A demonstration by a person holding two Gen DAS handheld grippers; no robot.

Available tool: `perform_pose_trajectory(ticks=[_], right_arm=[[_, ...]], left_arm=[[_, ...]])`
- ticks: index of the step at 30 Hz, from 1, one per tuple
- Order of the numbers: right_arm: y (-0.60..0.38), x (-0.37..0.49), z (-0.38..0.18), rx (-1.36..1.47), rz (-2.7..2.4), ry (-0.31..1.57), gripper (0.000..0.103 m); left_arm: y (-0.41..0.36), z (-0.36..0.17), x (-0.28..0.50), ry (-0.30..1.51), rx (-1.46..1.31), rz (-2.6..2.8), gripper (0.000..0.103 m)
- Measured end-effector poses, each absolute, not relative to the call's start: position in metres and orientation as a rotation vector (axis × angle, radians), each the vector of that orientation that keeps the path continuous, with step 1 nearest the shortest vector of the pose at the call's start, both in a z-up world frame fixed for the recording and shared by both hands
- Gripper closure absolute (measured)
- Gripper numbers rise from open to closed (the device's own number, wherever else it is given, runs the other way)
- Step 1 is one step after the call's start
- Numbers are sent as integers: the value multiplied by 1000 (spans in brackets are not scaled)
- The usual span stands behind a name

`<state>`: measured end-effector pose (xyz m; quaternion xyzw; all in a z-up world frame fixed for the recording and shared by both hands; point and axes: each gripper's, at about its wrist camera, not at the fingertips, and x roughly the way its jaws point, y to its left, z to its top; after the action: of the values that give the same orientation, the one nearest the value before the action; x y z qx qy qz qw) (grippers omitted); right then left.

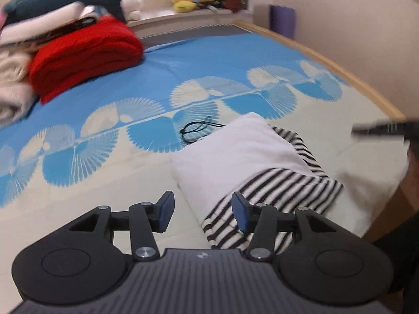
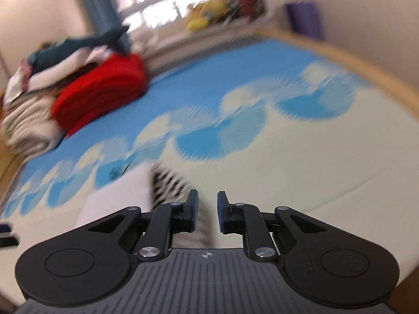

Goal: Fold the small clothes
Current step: 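Pinch the white-sided bundle with the right tool while the left tool holds its striped edge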

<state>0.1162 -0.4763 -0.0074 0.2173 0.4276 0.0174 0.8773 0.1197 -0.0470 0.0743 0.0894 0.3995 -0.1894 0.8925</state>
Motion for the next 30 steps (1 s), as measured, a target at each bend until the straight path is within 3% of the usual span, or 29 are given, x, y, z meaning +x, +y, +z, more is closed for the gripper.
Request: perform_pose_trajectory(ticks=[1, 4, 8, 13, 15, 16, 17, 18, 25, 30], right_arm=[[-471, 122, -17, 468, 55, 944, 74], [-455, 134, -31, 431, 42, 1016, 69], [-439, 152, -58, 470, 90, 1155, 45], [-427, 152, -74, 502, 133, 1271, 42], [-426, 147, -69, 500, 143, 1262, 47], [-426, 145, -66, 499, 154, 1253, 66], [-425, 142, -61, 499, 171, 1244, 93], [-427, 140, -56, 500, 189, 1228, 101], [-465, 97, 7, 594, 321, 1005, 102], [-483, 73, 17, 536, 359, 1039, 103]], left_arm=[[-38, 65, 121, 829, 133, -387, 49], [-31, 44, 133, 976, 49, -316, 53], [-41, 43, 144, 988, 22, -340, 52], [-41, 41, 155, 988, -9, -330, 51], [-40, 38, 157, 1003, -31, -327, 51], [-40, 37, 157, 1007, -32, -325, 51], [-42, 33, 158, 1011, -32, -323, 51], [-43, 33, 157, 1015, -35, -325, 51], [-58, 25, 152, 1037, -20, -363, 49], [-71, 19, 147, 1052, 5, -401, 49]])
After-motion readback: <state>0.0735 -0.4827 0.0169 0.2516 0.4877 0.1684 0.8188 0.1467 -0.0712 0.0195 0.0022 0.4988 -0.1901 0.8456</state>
